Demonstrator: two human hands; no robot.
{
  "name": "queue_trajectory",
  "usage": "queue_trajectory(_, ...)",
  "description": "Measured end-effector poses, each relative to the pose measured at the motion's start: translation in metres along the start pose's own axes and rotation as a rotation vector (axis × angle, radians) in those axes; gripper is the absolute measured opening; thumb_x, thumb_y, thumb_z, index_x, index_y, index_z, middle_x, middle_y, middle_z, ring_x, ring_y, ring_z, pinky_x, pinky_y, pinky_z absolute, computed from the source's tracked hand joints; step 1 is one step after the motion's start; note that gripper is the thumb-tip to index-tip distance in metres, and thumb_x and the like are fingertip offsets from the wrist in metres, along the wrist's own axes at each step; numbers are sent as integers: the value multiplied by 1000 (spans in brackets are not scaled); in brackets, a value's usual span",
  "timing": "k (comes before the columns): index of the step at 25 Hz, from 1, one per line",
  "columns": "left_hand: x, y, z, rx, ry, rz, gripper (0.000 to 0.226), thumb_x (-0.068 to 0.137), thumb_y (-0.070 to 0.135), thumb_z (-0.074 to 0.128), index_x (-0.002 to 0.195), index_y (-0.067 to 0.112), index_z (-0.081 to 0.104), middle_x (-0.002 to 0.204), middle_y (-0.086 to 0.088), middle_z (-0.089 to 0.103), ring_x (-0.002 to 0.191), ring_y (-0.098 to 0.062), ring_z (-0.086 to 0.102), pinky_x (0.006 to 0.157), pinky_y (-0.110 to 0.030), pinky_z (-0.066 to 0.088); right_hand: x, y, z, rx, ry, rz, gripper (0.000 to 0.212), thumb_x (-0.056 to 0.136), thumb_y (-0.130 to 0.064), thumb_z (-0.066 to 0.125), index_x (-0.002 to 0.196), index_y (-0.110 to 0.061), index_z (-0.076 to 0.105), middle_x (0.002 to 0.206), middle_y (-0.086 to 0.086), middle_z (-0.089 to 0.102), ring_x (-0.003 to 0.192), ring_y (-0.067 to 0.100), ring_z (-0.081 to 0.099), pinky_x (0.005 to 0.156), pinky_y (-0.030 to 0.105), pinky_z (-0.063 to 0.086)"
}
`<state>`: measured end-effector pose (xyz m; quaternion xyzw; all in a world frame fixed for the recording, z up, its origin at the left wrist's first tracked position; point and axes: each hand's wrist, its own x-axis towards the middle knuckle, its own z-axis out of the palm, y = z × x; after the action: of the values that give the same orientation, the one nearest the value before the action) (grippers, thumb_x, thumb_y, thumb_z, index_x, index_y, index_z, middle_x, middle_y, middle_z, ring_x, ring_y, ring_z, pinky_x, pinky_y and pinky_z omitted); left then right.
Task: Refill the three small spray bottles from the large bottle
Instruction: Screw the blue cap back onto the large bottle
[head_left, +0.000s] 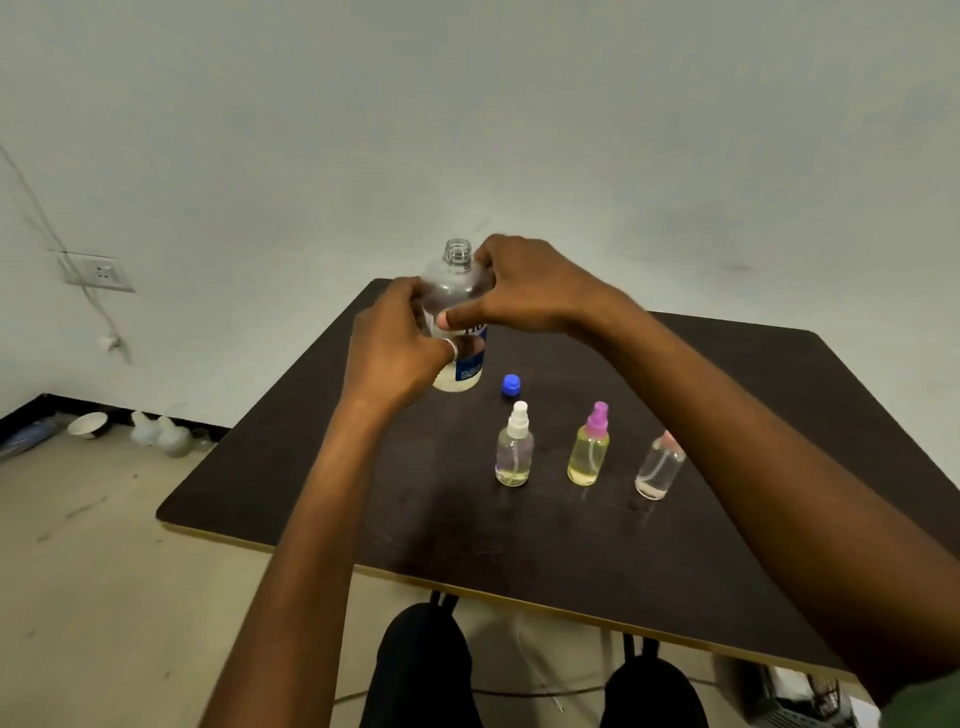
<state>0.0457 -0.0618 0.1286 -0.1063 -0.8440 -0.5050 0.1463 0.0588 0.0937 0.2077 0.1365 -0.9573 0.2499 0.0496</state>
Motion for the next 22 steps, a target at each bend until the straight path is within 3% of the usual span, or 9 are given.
queue_trajectory(2, -7, -28, 5, -9, -18, -56, 69, 65, 26, 90, 125, 21, 56, 111, 7, 68, 96, -10, 67, 83, -30, 56, 8, 1, 24, -46, -92, 8, 25, 78, -38, 77, 76, -24, 56, 84, -3, 65, 71, 4, 56, 58, 13, 43)
queue_trajectory(5, -18, -58, 17, -26, -43, -127, 68, 64, 24, 92, 122, 21, 56, 109, 6, 67, 95, -10, 67, 77, -22, 53, 19, 12, 56, -122, -187, 35, 34, 75, -44, 77, 86, -12, 69, 84, 4, 72, 74, 16, 65, 64, 31, 51)
queue_trajectory(8, -26, -75, 30, -37, -70, -181, 66, 63, 23, 92, 118, 22, 57, 106, 7, 67, 92, -9, 66, 72, -19, 51, 21, 26, 74, -136, -255, 87, 42, 73, -46, 78, 91, -9, 69, 82, 7, 72, 66, 16, 65, 59, 32, 51)
queue_trajectory(11, -32, -83, 39, -53, -83, -200, 68, 65, 22, 91, 123, 22, 56, 109, 8, 66, 92, -6, 65, 71, -16, 50, 19, 33, 79, -125, -282, 102, 46, 74, -45, 78, 96, -6, 68, 90, 10, 71, 84, 24, 67, 71, 37, 54)
queue_trajectory(15, -36, -86, 43, -48, -67, -193, 69, 68, 23, 90, 127, 23, 54, 112, 8, 65, 95, -8, 64, 76, -19, 50, 14, 35, 78, -107, -319, 88, 55, 75, -42, 79, 109, -1, 63, 103, 15, 69, 94, 28, 65, 69, 31, 49)
queue_trajectory(19, -42, -86, 46, -69, -36, -214, 73, 66, 27, 92, 127, 26, 54, 106, 15, 64, 89, 1, 62, 73, -13, 47, 18, 48, 44, -58, -449, 128, 84, 74, -38, 82, 140, -7, 41, 126, 14, 60, 112, 27, 60, 96, 42, 50)
queue_trajectory(22, -42, -87, 46, -83, -34, -237, 76, 67, 26, 91, 132, 26, 52, 109, 16, 60, 93, 2, 60, 73, -8, 42, 44, 72, 22, -164, -295, 123, 49, 83, -28, 75, 128, -17, 59, 117, -1, 64, 109, 16, 59, 93, 29, 46)
